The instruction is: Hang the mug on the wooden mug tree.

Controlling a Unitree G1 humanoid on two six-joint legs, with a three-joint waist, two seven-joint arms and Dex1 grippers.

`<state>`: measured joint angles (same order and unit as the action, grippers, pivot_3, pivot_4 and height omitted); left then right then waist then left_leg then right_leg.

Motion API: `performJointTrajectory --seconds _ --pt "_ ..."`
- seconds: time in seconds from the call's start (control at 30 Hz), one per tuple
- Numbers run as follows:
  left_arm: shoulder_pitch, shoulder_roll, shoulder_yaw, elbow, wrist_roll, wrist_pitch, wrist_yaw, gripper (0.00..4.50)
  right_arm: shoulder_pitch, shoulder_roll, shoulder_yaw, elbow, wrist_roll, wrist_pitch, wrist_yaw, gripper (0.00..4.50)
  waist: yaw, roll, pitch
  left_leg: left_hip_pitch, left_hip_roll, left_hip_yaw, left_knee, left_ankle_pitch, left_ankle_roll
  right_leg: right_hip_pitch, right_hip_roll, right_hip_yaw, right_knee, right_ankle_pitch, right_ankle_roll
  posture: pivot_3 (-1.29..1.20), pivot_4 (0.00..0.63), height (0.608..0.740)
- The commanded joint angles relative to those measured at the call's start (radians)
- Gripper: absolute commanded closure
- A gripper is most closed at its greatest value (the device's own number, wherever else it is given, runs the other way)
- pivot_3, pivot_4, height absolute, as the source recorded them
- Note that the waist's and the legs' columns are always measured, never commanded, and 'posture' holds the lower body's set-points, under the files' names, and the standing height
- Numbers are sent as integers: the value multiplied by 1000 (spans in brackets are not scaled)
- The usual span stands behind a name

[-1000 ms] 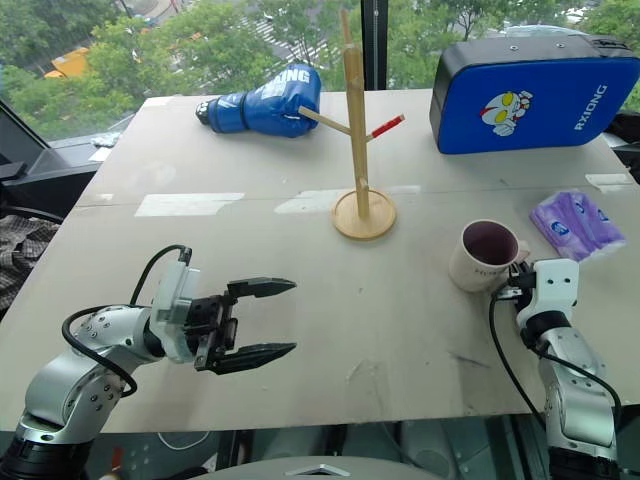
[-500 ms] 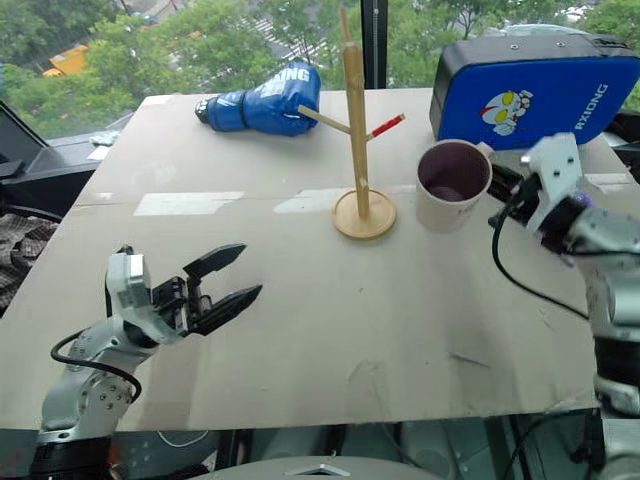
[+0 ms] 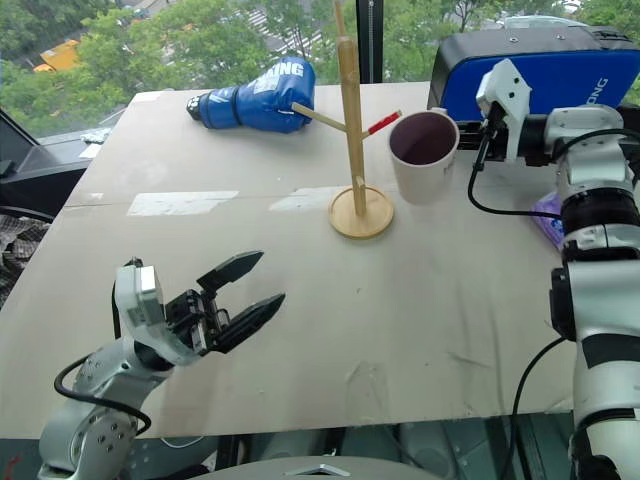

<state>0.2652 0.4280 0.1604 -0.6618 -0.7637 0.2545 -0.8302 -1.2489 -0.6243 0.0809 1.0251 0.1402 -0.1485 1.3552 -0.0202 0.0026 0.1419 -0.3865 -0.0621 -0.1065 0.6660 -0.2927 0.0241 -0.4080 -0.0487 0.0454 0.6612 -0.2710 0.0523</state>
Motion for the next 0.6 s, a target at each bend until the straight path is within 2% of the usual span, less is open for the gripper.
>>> performJointTrajectory --seconds 0.03,0.23,0.43,0.6 --pt "-23 1 -13 -112 -5 17 94 0 -79 23 -10 69 -26 -75 24 4445 4 0 0 0 0 0 0 0 0 0 0 0 0 0 0 0 150 740" --pt "-129 25 18 -116 -66 72 202 0 -146 60 -34 171 -58 -98 -4 4445 6 0 0 0 0 -1 1 0 0 0 0 -1 1 0 0 0 150 740" --pt "-203 2 -80 -164 -29 129 328 0 -202 74 -54 211 -69 -70 -31 4445 0 0 0 -1 -1 1 0 0 0 -2 0 -1 1 0 0 0 150 740" --pt "-171 33 -10 -92 -59 87 247 0 -226 85 -54 235 -95 -74 -58 4445 -1 1 0 -1 0 1 0 0 -1 -3 1 -1 2 0 0 0 150 740"
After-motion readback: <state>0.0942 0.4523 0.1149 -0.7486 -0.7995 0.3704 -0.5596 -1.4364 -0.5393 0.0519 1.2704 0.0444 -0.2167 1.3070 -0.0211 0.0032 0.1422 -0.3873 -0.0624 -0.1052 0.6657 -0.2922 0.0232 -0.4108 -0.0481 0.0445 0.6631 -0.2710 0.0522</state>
